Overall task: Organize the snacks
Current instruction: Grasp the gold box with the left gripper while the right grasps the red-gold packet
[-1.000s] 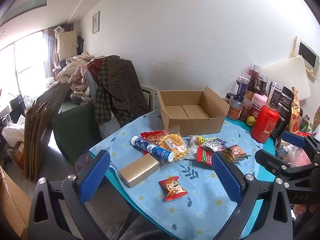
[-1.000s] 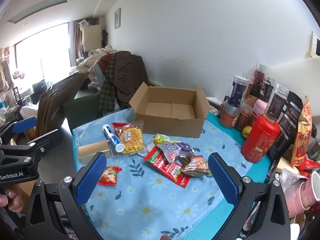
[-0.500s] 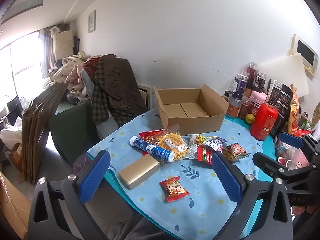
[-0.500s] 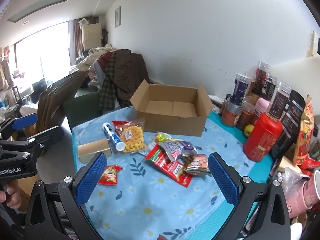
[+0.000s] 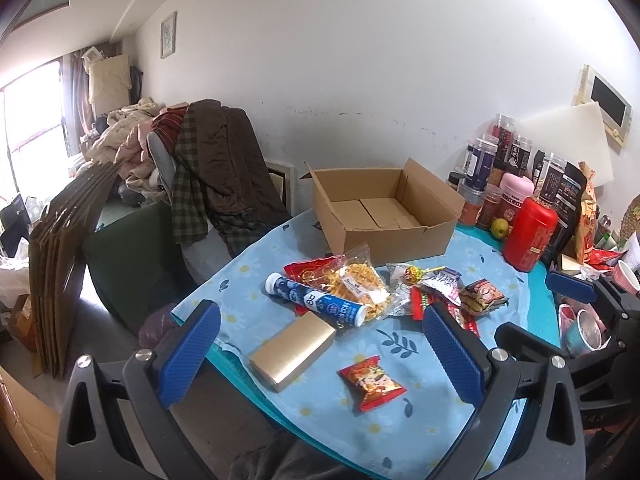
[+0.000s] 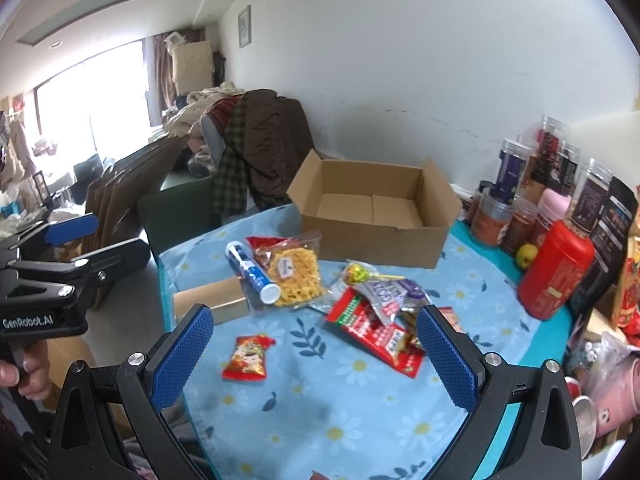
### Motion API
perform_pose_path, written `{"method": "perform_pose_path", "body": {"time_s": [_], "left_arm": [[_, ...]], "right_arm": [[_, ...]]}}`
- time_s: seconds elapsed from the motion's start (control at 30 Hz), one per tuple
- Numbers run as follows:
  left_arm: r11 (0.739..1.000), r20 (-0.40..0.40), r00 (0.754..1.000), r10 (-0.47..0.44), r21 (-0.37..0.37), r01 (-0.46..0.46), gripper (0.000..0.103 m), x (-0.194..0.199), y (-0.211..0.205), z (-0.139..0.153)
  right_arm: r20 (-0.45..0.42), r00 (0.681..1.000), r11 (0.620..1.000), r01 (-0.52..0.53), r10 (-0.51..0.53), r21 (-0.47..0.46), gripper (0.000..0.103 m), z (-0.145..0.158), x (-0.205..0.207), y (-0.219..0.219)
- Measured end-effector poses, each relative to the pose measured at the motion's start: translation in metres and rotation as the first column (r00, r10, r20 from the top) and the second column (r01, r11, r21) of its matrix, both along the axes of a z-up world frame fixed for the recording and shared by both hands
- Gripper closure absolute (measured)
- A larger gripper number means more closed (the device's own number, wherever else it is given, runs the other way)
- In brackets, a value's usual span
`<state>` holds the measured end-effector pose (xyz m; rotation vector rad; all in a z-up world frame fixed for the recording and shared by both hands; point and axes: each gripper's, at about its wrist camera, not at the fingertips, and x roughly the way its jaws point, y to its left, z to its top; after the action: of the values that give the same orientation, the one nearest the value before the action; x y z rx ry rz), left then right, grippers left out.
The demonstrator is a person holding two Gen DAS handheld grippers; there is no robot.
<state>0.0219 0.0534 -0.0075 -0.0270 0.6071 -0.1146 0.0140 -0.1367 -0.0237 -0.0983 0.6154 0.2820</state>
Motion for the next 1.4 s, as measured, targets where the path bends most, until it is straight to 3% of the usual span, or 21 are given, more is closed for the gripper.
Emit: {"method": "perform_pose_path", "body": {"time_s": [0.4,0.67,1.1,1.4], "left_arm": [[0.999,-0.086,0.996,-0.038,-0.01,0.038,0.0,0.033,0.038,-0.034],[0.996,-0.142,0.985,-0.094,-0.022,0.091,0.0,0.05,0.053,-0.064],[0.98,-0.216,0.957,-0.195,-0.081,0.182,0.0,0.076,0.053,-0.103],[0.968,-0.283,0.926,-0.249,-0.098,0.23,0.011,0.098,0.038,-0.128]], "right_arm": [[-0.113,0.992,0.999,-0.047,0.049,0.018,0.006,-0.041,0.028,0.042],[-0.199,0.979,0.999,-0.044,0.045,0.013,0.021,-0.078,0.047,0.064],[-0.324,0.945,0.999,-0.036,0.035,0.004,0.037,-0.124,0.065,0.073],[-0.381,0.923,0.999,-0.043,0.045,0.016,0.057,-0.139,0.069,0.067]]}}
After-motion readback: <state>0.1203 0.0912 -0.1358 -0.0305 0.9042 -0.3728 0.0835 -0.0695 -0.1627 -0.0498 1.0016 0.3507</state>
